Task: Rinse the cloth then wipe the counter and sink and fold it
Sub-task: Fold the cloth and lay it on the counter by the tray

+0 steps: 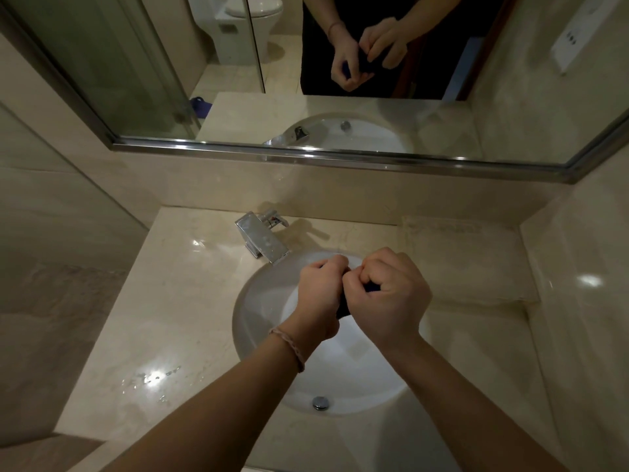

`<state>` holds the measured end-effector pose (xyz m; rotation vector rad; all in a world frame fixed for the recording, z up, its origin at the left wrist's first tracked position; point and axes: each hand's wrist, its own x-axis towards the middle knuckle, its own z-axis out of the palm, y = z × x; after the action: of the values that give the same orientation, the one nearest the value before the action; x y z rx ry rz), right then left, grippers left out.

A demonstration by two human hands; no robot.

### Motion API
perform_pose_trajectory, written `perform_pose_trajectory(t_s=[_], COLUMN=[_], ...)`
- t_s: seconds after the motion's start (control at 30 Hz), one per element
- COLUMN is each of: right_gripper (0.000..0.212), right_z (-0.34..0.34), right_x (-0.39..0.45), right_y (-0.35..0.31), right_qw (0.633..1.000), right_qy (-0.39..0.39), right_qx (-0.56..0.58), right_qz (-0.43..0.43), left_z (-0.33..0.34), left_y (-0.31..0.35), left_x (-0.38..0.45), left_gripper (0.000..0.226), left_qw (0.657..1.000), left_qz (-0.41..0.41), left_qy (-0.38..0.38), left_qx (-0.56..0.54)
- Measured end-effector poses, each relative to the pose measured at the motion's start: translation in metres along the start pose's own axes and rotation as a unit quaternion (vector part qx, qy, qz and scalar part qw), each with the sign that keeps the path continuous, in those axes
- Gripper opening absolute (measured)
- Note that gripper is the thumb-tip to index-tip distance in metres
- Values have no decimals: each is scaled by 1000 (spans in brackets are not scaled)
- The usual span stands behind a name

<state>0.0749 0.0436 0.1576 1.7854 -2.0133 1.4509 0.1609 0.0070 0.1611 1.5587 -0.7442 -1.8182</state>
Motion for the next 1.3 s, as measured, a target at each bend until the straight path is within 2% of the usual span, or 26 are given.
perform_pose_trajectory(t_s=[0.07,0.17,0.37,0.43,0.57,0.73,0.8,0.87,0.93,1.0,1.07,1.13,1.23,1.3], right_gripper=[26,25,29,30,30,30,29,24,22,43,59,54,34,35], right_z=[-3,-5,0,-1,-1,0,0,-1,-3,-8,-10,-9,-4,-1], right_x=[-1,-5,-29,-39,-52,-49,-42,-33,-26,-22,-25,-32,-43,-48], right_y=[-6,-12,-11,-8,-1,1,2,5,10,17,23,29,37,44], right_qw=[999,996,992,990,989,988,989,990,979,952,924,920,927,936], right_qy=[-10,-30,-89,-98,-113,-110,-114,-132,-194,-282,-331,-326,-287,-257], right_qx=[-6,-9,7,29,47,58,55,44,46,73,114,112,85,71], right_qz=[-39,-84,-92,-96,-81,-87,-79,-39,28,92,154,184,225,230], left_z=[-4,-9,-20,-24,-25,-25,-23,-25,-33,-42,-49,-54,-62,-66], left_y=[5,11,8,1,-4,3,5,7,9,10,8,2,-10,-19], left_x=[-4,-5,-8,-9,-5,-5,-1,7,17,24,26,26,25,24], left_gripper=[31,36,38,38,38,29,23,21,17,32,36,37,38,40], left_qw=[996,982,958,956,945,926,917,943,975,985,985,985,987,989], left_qz=[-51,-72,-51,-80,-100,-63,-12,-3,-20,-50,-57,-39,-9,1], left_qy=[-67,-146,-132,-122,-157,-163,-143,-120,-94,-76,-72,-80,-90,-103], left_qx=[39,98,250,255,267,334,372,309,200,144,147,148,131,105])
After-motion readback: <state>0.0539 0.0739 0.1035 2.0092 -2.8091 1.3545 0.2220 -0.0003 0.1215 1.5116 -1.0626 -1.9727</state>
